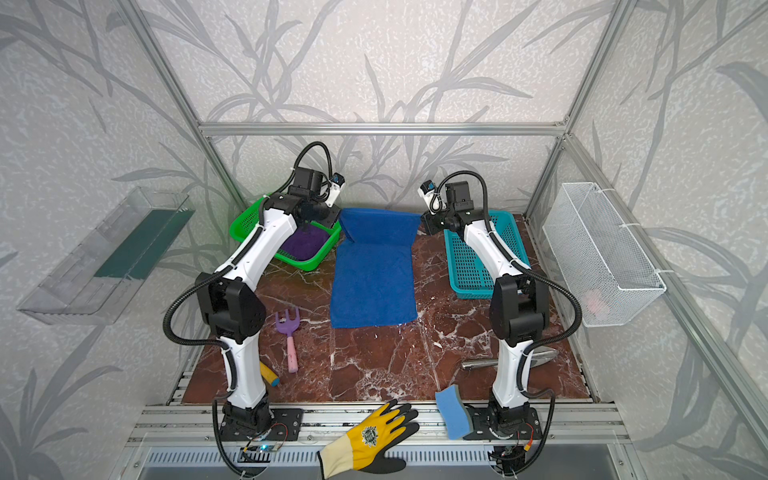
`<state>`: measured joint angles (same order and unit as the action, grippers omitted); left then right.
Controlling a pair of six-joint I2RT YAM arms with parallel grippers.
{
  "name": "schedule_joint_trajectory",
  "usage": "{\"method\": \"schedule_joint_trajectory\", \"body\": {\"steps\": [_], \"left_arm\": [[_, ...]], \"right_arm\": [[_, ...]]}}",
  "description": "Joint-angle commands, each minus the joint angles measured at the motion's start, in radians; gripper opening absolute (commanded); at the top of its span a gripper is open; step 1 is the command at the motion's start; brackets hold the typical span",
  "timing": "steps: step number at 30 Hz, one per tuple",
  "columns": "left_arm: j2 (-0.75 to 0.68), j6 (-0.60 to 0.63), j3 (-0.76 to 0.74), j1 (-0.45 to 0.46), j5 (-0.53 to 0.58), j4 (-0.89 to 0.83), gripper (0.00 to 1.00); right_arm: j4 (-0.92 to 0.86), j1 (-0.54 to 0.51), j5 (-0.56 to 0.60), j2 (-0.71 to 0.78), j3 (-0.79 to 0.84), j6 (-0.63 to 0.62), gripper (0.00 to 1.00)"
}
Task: Fold and stack the towels
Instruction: 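Lower the blue towel onto the table, laying its far half down first, then fold the held edge over toward the robot with both grippers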
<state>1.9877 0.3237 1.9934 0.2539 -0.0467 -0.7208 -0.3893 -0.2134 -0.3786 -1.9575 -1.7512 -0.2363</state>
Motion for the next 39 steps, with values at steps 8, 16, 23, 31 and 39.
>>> {"method": "schedule_joint_trajectory", "body": {"steps": [8, 16, 23, 31, 39], "left_arm": [[-0.281, -0.099, -0.472, 0.021, 0.045, 0.190, 0.00], [-0.375, -0.202, -0.669, 0.049, 0.019, 0.210, 0.00], [-0.424, -0.300, -0.772, 0.054, 0.045, 0.191, 0.00], [-0.446, -0.388, -0.852, 0.076, 0.039, 0.139, 0.00], [-0.459, -0.488, -0.942, 0.118, 0.080, 0.135, 0.00]], "right_arm": [[0.014, 0.008, -0.057, 0.169, 0.254, -0.022, 0.00], [-0.075, -0.043, -0.042, 0.245, 0.400, -0.016, 0.00], [-0.108, -0.091, -0.010, 0.300, 0.514, 0.018, 0.00], [-0.123, -0.124, -0.003, 0.322, 0.604, 0.092, 0.00], [-0.136, -0.160, 0.003, 0.328, 0.642, 0.104, 0.00]]}}
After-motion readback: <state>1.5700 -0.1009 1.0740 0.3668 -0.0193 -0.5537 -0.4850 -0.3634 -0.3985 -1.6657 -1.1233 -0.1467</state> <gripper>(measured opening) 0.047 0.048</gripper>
